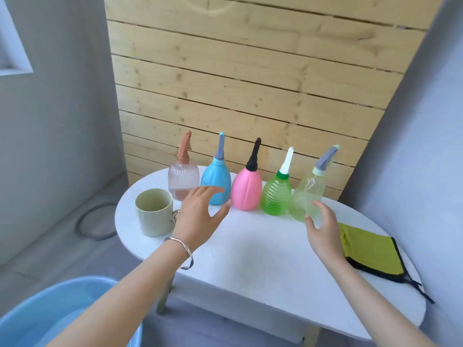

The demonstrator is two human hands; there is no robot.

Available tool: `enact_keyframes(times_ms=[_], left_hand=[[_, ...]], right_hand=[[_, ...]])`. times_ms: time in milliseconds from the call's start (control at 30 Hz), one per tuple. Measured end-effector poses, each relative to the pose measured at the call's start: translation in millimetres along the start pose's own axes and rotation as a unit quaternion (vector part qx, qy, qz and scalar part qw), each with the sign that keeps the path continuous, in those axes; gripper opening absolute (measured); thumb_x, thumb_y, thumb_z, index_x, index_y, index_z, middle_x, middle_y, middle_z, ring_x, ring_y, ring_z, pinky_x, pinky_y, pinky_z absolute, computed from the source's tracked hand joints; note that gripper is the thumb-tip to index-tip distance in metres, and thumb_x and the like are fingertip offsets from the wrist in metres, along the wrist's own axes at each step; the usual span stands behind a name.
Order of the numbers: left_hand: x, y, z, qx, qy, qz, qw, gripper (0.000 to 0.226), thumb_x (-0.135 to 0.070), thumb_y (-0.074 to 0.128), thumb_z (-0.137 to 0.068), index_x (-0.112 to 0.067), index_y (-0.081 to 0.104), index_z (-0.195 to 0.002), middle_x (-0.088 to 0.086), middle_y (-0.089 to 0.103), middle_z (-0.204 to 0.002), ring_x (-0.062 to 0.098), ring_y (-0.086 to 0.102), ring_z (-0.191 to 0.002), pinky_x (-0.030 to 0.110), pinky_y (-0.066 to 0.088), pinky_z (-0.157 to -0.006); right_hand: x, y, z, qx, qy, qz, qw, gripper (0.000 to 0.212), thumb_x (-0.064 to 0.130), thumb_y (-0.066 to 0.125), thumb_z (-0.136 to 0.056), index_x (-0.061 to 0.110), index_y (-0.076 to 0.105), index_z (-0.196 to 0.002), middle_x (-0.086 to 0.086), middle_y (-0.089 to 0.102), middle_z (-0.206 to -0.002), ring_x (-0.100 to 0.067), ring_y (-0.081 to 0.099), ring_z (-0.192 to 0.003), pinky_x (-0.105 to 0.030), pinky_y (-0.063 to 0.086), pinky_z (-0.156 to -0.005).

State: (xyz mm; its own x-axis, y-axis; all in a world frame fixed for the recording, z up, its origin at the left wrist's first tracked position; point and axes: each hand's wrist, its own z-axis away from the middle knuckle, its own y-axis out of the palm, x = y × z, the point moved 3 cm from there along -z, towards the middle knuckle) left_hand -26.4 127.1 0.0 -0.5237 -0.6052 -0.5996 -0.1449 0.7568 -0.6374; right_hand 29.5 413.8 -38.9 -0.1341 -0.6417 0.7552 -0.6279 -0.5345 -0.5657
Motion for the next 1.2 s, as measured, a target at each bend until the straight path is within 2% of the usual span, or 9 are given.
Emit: enact_keyframes(times_ms=[100, 200, 467, 567, 667, 800, 967, 1067, 1200], left_hand=[[-19.1, 38.0, 23.7, 0.073, 0.009, -0.033, 0.997, 0.072, -0.066, 0.034, -0.076, -0.016, 0.061, -0.121, 0.0, 0.063, -0.118, 0.022, 0.052, -0.116, 0.032, 0.04, -0.096], [-31.5, 63.1, 36.5, 0.111, 0.009, -0.063, 0.992, 0.083, -0.07, 0.027, -0.072, -0.016, 0.058, -0.127, 0.0, 0.059, -0.127, 0.022, 0.048, -0.123, 0.03, 0.035, -0.102], [-34.1, 76.8, 62.3, 0.147, 0.0, -0.08, 0.986, 0.076, -0.064, 0.026, -0.078, -0.016, 0.057, -0.129, 0.001, 0.057, -0.133, 0.022, 0.047, -0.126, 0.032, 0.035, -0.104], [-20.4, 54.0, 66.5, 0.057, 0.014, -0.072, 0.996, 0.05, -0.045, 0.04, -0.088, -0.014, 0.062, -0.12, 0.002, 0.063, -0.119, 0.026, 0.059, -0.108, 0.037, 0.048, -0.089], [3.6, 19.7, 67.9, -0.032, -0.094, -0.022, 0.995, 0.018, -0.023, 0.055, -0.093, -0.017, 0.061, -0.109, -0.002, 0.064, -0.108, 0.019, 0.059, -0.094, 0.035, 0.049, -0.08], [27.1, -1.7, 60.5, -0.043, -0.344, 0.157, 0.925, 0.016, -0.029, 0.052, -0.095, -0.014, 0.059, -0.097, 0.005, 0.064, -0.098, 0.023, 0.06, -0.082, 0.036, 0.052, -0.079], [38.6, 23.0, 47.3, -0.066, -0.549, 0.395, 0.734, 0.033, -0.035, 0.062, -0.089, -0.005, 0.053, -0.1, 0.004, 0.053, -0.08, 0.014, 0.052, -0.056, 0.024, 0.045, -0.052], [49.0, 32.1, 38.1, -0.092, -0.562, 0.409, 0.713, 0.031, -0.035, 0.066, -0.086, -0.007, 0.054, -0.082, 0.002, 0.047, -0.064, 0.01, 0.039, -0.029, 0.02, 0.035, -0.052], [58.8, 33.6, 26.9, -0.099, -0.539, 0.452, 0.704, 0.026, -0.032, 0.067, -0.087, -0.014, 0.055, -0.072, -0.001, 0.041, -0.059, 0.007, 0.031, -0.027, 0.013, 0.028, -0.04]], right_hand=[[-75.6, -36.4, -5.6, 0.026, 0.115, 0.215, 0.969, 0.056, 0.038, 0.049, -0.095, 0.022, 0.033, -0.146, -0.012, 0.019, -0.157, -0.034, 0.015, -0.144, -0.045, 0.015, -0.116], [-111.1, -53.5, -0.5, 0.106, 0.188, 0.281, 0.935, 0.06, 0.054, 0.033, -0.095, 0.027, 0.028, -0.148, -0.01, 0.023, -0.155, -0.035, 0.016, -0.141, -0.046, 0.011, -0.115], [-55.1, -21.4, 64.9, 0.169, -0.024, 0.305, 0.937, 0.055, 0.062, 0.026, -0.09, 0.037, 0.048, -0.134, 0.001, 0.044, -0.137, -0.023, 0.034, -0.127, -0.037, 0.025, -0.103], [-43.5, -3.6, 82.3, 0.241, -0.071, 0.313, 0.916, 0.061, 0.072, 0.016, -0.087, 0.051, 0.027, -0.143, 0.007, 0.016, -0.157, -0.03, 0.007, -0.144, -0.044, 0.004, -0.115], [-30.8, 21.9, 85.7, 0.299, -0.069, 0.321, 0.896, 0.061, 0.069, 0.017, -0.09, 0.05, 0.005, -0.147, 0.01, -0.012, -0.159, -0.033, -0.017, -0.145, -0.052, -0.012, -0.114], [13.3, 75.3, 104.3, 0.333, -0.119, 0.3, 0.886, 0.063, 0.068, 0.017, -0.091, 0.046, 0.002, -0.148, 0.006, -0.014, -0.159, -0.034, -0.019, -0.144, -0.054, -0.013, -0.115], [46.2, 118.3, 112.2, 0.336, -0.128, 0.298, 0.884, 0.068, 0.071, 0.013, -0.089, 0.043, 0.002, -0.149, 0.002, -0.012, -0.16, -0.038, -0.017, -0.144, -0.057, -0.012, -0.113], [50.1, 127.4, 117.2, 0.333, -0.133, 0.29, 0.887, 0.092, 0.085, -0.009, -0.067, 0.044, 0.002, -0.149, 0.003, -0.012, -0.16, -0.038, -0.016, -0.144, -0.057, -0.012, -0.113], [54.5, 132.8, 117.1, 0.325, -0.138, 0.288, 0.89, 0.103, 0.078, -0.024, -0.053, 0.046, 0.0, -0.148, 0.004, -0.013, -0.16, -0.037, -0.017, -0.144, -0.057, -0.011, -0.114]])
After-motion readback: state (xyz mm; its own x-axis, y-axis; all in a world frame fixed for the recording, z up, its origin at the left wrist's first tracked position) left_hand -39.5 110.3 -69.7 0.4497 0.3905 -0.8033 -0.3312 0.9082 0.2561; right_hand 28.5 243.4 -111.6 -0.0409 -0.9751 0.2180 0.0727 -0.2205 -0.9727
